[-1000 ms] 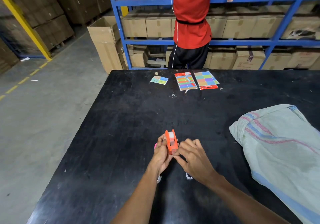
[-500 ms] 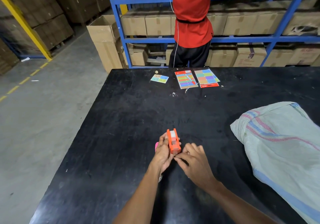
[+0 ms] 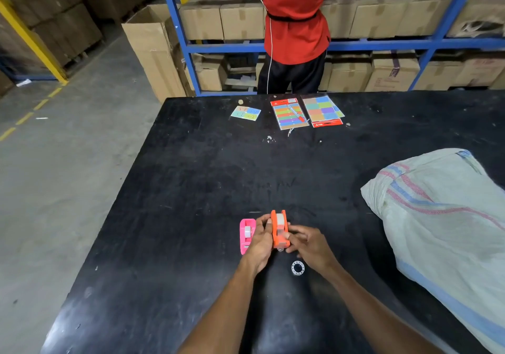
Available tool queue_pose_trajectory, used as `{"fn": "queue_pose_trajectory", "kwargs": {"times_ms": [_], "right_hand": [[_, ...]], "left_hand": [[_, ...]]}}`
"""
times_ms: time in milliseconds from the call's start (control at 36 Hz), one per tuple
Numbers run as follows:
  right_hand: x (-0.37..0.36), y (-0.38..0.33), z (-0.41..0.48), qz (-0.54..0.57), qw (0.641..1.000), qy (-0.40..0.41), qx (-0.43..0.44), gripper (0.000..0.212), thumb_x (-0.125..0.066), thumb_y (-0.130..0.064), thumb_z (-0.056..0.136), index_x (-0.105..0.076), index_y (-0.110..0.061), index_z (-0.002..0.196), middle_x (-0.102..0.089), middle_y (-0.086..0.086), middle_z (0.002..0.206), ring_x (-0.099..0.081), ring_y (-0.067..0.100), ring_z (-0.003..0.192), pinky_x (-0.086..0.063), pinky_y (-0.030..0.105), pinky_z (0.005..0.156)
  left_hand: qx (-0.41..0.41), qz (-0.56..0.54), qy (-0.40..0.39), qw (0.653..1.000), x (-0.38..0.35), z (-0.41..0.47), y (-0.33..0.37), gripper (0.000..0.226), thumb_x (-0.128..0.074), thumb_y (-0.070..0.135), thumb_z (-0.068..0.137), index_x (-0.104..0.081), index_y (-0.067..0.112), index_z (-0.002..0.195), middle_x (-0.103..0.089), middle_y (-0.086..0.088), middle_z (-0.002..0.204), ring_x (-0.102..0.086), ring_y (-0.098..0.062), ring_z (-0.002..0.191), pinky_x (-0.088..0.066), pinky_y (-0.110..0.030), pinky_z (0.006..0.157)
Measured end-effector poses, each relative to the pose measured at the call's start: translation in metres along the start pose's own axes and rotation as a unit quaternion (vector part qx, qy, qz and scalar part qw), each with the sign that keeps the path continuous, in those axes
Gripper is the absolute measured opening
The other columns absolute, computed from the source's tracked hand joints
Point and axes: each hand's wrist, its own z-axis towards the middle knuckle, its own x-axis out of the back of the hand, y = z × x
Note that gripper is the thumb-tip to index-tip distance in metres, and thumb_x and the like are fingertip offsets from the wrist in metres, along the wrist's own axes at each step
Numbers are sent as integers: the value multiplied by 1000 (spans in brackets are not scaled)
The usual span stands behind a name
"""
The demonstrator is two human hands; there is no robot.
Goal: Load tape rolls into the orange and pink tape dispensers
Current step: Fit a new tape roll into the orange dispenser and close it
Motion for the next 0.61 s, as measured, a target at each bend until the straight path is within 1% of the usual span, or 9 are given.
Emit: {"fn": "queue_pose_trajectory", "kwargs": {"times_ms": [111, 167, 222, 278, 361, 389, 444, 528, 611], "right_hand": [[0, 15, 7, -8, 1000, -1, -11, 28, -69, -22, 92, -69, -21, 120, -80, 2, 75, -76, 16, 66, -52, 18, 52], [-1, 22, 11, -13, 1000, 9, -17, 26, -70, -19, 91, -72, -22, 116, -79, 2, 72, -76, 17, 64, -52, 16, 53], [-2, 28, 18, -14, 1000, 16, -23, 24, -72, -16, 89, -74, -22, 112, -79, 3, 69, -75, 19, 63, -52, 14, 53], [-4, 32, 22, -16, 999, 27, -29, 23, -73, -15, 89, -75, -18, 112, -79, 5, 70, -74, 18, 60, -52, 13, 53], [-8, 43, 30, -37, 998, 33, -36, 21, -73, -13, 88, -77, -16, 108, -78, 9, 71, -75, 21, 60, -57, 22, 56], [-9, 46, 33, -49, 998, 31, -38, 18, -72, -14, 88, -78, -18, 105, -78, 9, 71, -75, 22, 61, -60, 27, 58], [-11, 50, 37, -63, 997, 27, -47, 13, -69, -15, 90, -79, -20, 97, -78, 10, 70, -75, 22, 61, -62, 36, 62], [-12, 53, 42, -61, 996, 22, -62, 14, -67, -19, 91, -80, -18, 86, -77, 11, 68, -75, 25, 62, -61, 37, 60], [-15, 58, 48, -58, 996, 22, -60, 16, -67, -16, 91, -80, -21, 84, -76, 9, 66, -74, 24, 60, -61, 37, 58]], "left_hand": [[-33, 61, 59, 996, -5, 7, -13, 11, -40, 20, 103, -39, 13, 111, -65, -3, 68, -56, -13, 43, -46, -25, 40], [-49, 74, 98, 991, -3, 14, -21, 8, -46, 6, 99, -44, 11, 105, -63, -6, 74, -61, -16, 52, -53, -28, 47], [-53, 112, 120, 985, 0, 29, -35, 19, -46, -3, 95, -56, 13, 96, -67, -11, 80, -65, -26, 69, -59, -41, 66], [-55, 157, 127, 978, 2, 29, -39, 32, -46, -7, 92, -64, 19, 86, -68, -8, 79, -65, -18, 71, -58, -39, 75], [-55, 234, 85, 967, 1, 18, -31, 31, -49, -2, 92, -64, 23, 84, -64, 11, 71, -63, 8, 59, -49, -5, 58], [-58, 254, 76, 962, 1, 17, -29, 29, -49, 0, 93, -63, 24, 87, -63, 13, 71, -61, 14, 58, -46, -1, 55], [-63, 265, 58, 960, 3, 20, -28, 29, -48, -1, 93, -62, 23, 92, -61, 15, 74, -58, 19, 57, -44, 1, 54], [-52, 265, 33, 962, -1, 27, -28, 29, -46, -4, 93, -62, 20, 96, -60, 11, 75, -60, 12, 56, -46, -2, 55], [-41, 306, 43, 950, -2, 34, -33, 40, -52, -2, 89, -60, 37, 85, -62, 14, 76, -60, 1, 68, -49, -12, 65]]}}
